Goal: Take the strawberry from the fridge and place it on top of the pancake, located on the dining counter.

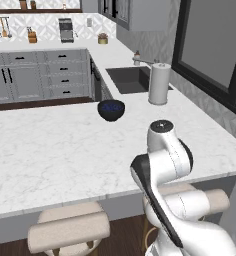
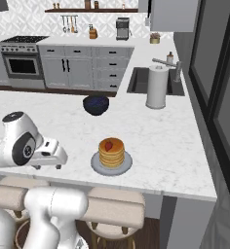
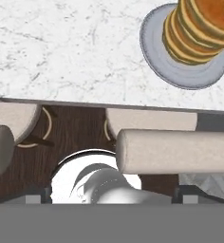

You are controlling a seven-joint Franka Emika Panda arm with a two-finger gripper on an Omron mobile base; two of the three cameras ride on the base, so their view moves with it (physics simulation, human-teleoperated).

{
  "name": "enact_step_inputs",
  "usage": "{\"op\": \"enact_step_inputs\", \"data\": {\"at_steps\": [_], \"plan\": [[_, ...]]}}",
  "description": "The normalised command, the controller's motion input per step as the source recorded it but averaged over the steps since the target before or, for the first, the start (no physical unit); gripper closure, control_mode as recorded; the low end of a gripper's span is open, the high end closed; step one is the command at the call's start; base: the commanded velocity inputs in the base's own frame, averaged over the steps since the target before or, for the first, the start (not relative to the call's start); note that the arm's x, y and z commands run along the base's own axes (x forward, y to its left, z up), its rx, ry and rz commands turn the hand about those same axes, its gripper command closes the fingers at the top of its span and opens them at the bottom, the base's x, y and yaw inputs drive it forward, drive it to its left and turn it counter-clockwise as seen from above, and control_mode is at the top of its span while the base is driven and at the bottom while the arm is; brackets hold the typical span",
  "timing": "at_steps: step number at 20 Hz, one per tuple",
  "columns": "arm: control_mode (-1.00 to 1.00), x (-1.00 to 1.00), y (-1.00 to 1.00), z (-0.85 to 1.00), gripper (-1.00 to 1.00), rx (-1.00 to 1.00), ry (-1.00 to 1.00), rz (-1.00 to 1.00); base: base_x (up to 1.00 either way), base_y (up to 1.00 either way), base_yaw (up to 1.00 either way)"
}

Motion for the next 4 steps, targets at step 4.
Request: {"op": "enact_step_inputs", "data": {"at_steps": [4], "plan": [[-1.0, 0.0, 0.0, -0.32, -1.0, 0.0, 0.05, 0.06, 0.0, 0.0, 0.0]]}}
